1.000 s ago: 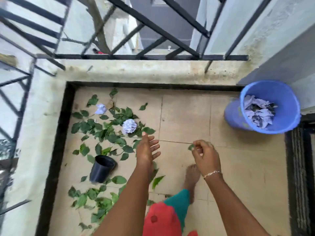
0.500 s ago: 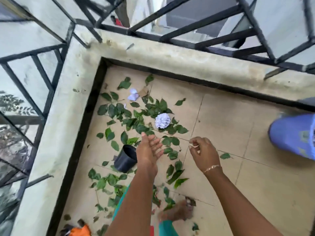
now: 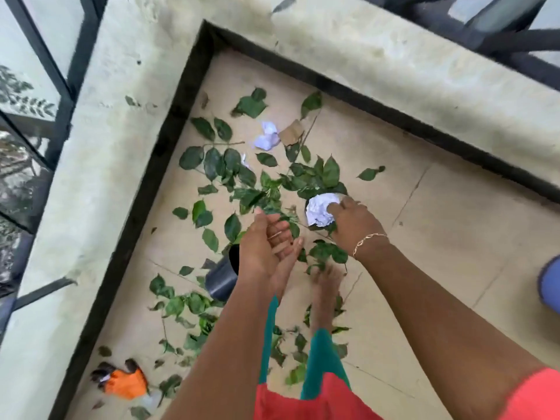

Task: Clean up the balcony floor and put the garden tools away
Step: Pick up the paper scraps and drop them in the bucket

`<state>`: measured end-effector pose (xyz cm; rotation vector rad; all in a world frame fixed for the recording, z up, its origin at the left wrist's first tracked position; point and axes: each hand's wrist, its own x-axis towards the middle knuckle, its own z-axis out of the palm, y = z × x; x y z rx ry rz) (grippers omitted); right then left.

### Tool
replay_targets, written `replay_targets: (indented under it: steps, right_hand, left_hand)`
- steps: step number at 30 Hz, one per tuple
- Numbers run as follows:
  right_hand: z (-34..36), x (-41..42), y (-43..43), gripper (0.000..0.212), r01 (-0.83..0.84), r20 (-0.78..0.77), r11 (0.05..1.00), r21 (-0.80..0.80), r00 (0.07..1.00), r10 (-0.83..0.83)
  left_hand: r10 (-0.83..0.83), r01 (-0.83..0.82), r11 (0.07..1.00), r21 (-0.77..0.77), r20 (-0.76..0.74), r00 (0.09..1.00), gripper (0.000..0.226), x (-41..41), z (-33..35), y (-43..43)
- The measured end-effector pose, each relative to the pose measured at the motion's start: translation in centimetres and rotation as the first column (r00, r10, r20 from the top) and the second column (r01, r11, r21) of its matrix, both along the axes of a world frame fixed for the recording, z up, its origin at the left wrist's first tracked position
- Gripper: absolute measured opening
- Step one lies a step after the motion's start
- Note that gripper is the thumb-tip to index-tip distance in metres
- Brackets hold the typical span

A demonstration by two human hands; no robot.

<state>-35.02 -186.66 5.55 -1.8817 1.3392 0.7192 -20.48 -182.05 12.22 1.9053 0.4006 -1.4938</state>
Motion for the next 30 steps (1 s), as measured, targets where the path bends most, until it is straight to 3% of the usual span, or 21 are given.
replay_targets:
  steps: [2,5,9,14,16,17,18,19,20,21,22,25,27,30]
  right_hand:
    - [-2.8,0.5,0.3,0.054,-0.145,-0.013,0.989,-0.013,0.989,0.145]
    - [-7.1,1.5,0.7,0.058,-0.286,-0.011,0.938,-0.194,0.957,0.29]
    - [-11.0,2.1,2.4,0.061,-0.32,-0.164,0.946,-0.056,0.937,0.307]
    - [-12.7,1.7,2.8,0.054,-0.056,-0.084,0.984,-0.17,0.996,0.042]
    - [-12.3,1.6,2.6,0.053,0.256,0.082,0.938,-0.233,0.967,-0.243]
    - [-11.5,1.9,2.4,0.051,0.512,0.249,0.844,-0.161,0.849,-0.467]
    - [-10.1,2.4,1.9,0.045,0.762,0.406,0.647,0.022,0.584,-0.703]
    - [-8.5,2.9,1.5,0.038,0.892,0.454,0.373,0.254,0.231,-0.861]
    - [-6.9,3.4,1.0,0.035,0.892,0.381,0.118,0.436,-0.064,-0.922]
    - [-5.7,3.8,0.7,0.033,0.824,0.279,-0.065,0.563,-0.263,-0.924]
    - [-4.8,4.1,0.5,0.031,0.742,0.193,-0.184,0.645,-0.391,-0.9]
    - [-4.3,5.1,0.5,0.049,0.524,0.034,-0.355,0.774,-0.594,-0.803]
    - [-4.8,6.0,0.5,0.058,0.471,0.0,-0.376,0.798,-0.624,-0.782]
    - [-6.0,6.4,0.3,0.048,0.43,-0.018,-0.358,0.829,-0.619,-0.785]
  left_hand:
    - [-0.046,0.046,0.999,-0.003,0.022,0.999,0.038,0.7,-2.4,-0.7]
    - [-0.131,0.132,0.991,-0.009,0.091,0.987,0.036,1.8,-6.6,-2.1]
    - [-0.157,0.158,0.987,-0.005,0.11,0.981,0.033,1.7,-10.9,-3.4]
    - [-0.181,0.181,0.983,0.013,0.092,0.979,0.031,0.5,-14.1,-2.3]
    - [-0.215,0.212,0.976,0.042,0.129,0.968,0.029,1.4,-15.3,-1.7]
    - [-0.226,0.22,0.974,0.055,0.16,0.961,0.026,2.0,-15.5,-1.4]
    - [-0.219,0.21,0.975,0.069,0.189,0.957,0.023,2.5,-15.2,-1.2]
    - [-0.243,0.227,0.969,0.096,0.227,0.943,0.022,3.2,-15.3,-1.1]
    - [-0.273,0.253,0.961,0.11,0.262,0.926,0.023,3.8,-15.2,-1.0]
    - [-0.312,0.295,0.95,0.101,0.281,0.908,0.026,4.2,-15.1,-1.1]
    - [-0.352,0.342,0.936,0.089,0.317,0.881,0.028,4.4,-14.6,-1.3]
    - [-0.517,0.555,0.83,0.056,0.451,0.728,0.028,5.6,-14.0,-2.3]
    - [-0.581,0.652,0.753,0.088,0.554,0.596,0.028,7.1,-14.7,-3.3]
    - [-0.645,0.702,0.678,0.215,0.633,0.428,0.012,10.2,-18.4,-5.1]
